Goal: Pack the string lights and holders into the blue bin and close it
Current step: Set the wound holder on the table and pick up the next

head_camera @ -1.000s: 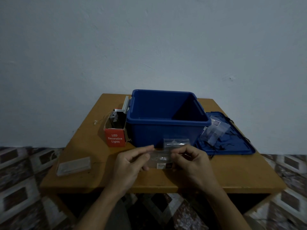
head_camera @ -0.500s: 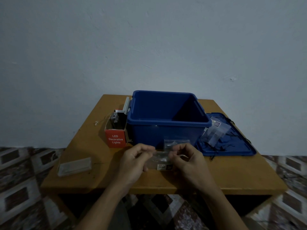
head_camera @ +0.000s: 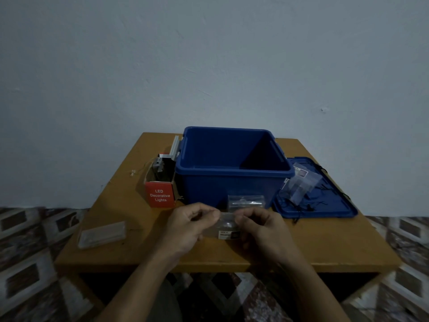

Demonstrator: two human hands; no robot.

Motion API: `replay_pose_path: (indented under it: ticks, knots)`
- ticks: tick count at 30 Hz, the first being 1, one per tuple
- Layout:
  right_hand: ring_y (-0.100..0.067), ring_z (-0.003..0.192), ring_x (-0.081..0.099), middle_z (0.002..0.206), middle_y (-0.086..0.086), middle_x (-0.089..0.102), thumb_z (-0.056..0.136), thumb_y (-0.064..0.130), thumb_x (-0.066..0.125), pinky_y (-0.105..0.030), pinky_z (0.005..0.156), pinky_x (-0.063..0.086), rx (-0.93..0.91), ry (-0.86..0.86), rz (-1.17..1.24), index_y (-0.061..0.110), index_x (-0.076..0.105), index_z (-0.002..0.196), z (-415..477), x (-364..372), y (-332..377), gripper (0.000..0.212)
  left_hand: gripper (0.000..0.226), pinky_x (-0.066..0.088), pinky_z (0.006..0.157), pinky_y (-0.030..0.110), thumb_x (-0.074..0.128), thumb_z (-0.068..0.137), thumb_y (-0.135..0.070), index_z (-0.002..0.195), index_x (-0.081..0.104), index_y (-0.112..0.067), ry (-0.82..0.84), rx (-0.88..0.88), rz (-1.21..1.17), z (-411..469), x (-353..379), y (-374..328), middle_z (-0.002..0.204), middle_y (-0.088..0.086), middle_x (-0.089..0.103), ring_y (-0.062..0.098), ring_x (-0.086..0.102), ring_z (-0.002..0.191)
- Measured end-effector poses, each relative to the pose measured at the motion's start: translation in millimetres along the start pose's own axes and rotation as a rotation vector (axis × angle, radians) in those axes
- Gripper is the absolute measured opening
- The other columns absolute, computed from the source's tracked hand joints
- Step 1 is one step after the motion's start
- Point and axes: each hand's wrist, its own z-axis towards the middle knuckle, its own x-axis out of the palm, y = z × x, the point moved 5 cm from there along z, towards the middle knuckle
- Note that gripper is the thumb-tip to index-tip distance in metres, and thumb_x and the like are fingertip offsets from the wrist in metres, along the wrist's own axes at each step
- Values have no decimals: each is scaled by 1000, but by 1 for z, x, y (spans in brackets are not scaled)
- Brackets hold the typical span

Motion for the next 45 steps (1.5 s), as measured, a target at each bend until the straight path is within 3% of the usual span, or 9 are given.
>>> replay_pose_path:
  ticks: [8, 14, 20, 25, 29, 32, 37, 42, 45]
  knots:
    - [-12, 53, 57, 66, -5, 63, 97, 9, 62, -23, 51, 51, 17, -27, 23, 7, 71, 89, -1, 5, 2, 12, 12, 42, 54, 16, 68, 91, -28, 91, 79, -23, -14, -19, -43, -2, -2, 1, 70, -15, 68, -2, 56, 58]
    - [-12, 52, 56, 73, -8, 63, 98, 9, 60, -24, 51, 51, 64, -121, 92, -2, 64, 98, -1, 8, -2, 11, 17, 49, 64, 26, 61, 97, -24, 104, 77, -28, 34, -68, -48, -1, -11, 3, 76, 2, 70, 14, 63, 69]
    - [-17, 61, 60, 79, -10, 67, 95, 8, 63, -29, 56, 53, 87, -231, 121, 9, 66, 88, 1, 18, -7, 8, 18, 51, 60, 25, 62, 96, -14, 99, 78, -23, -51, -44, -49, -4, -20, 3, 77, 8, 73, 17, 66, 67]
    - [-19, 72, 67, 85, -7, 70, 96, 15, 62, -33, 68, 59, 81, -262, 165, 14, 66, 93, -3, 33, -9, 6, 15, 54, 59, 19, 59, 99, -18, 102, 72, -26, -186, 14, -29, -11, -27, 5, 82, 5, 73, 8, 67, 64]
    - [-25, 77, 71, 82, -9, 72, 96, 21, 64, -43, 74, 62, 49, -329, 120, 14, 66, 88, 1, 41, -8, 10, 14, 61, 77, 34, 62, 96, -28, 107, 70, -26, -239, -16, -90, -12, -36, 10, 89, 2, 75, 15, 73, 79]
    - [-27, 79, 71, 79, -7, 72, 95, 24, 65, -51, 77, 60, 31, -368, 94, 16, 66, 83, 3, 46, -6, 14, 17, 61, 79, 34, 65, 95, -22, 111, 68, -19, -244, -50, -127, -10, -39, 11, 99, 1, 71, 16, 74, 83]
    - [-21, 78, 71, 80, -4, 73, 96, 23, 64, -47, 78, 61, 30, -373, 80, 18, 68, 84, 4, 45, -4, 13, 18, 59, 70, 29, 69, 93, -26, 107, 67, -16, -285, -105, -87, -7, -43, 15, 105, 7, 69, 19, 73, 84]
    - [-16, 79, 71, 81, 0, 73, 95, 25, 65, -43, 78, 61, 44, -395, 36, 21, 67, 83, 5, 40, -8, 12, 17, 61, 80, 37, 68, 93, -30, 101, 68, -15, -313, -123, -97, -5, -36, 12, 97, 10, 71, 22, 71, 88]
    - [-17, 80, 69, 81, 0, 72, 95, 27, 64, -34, 70, 58, 49, -395, 14, 23, 67, 84, 5, 33, -9, 13, 12, 60, 80, 34, 66, 95, -27, 101, 68, -16, -310, -128, -110, -3, -31, 9, 100, 9, 70, 21, 70, 91]
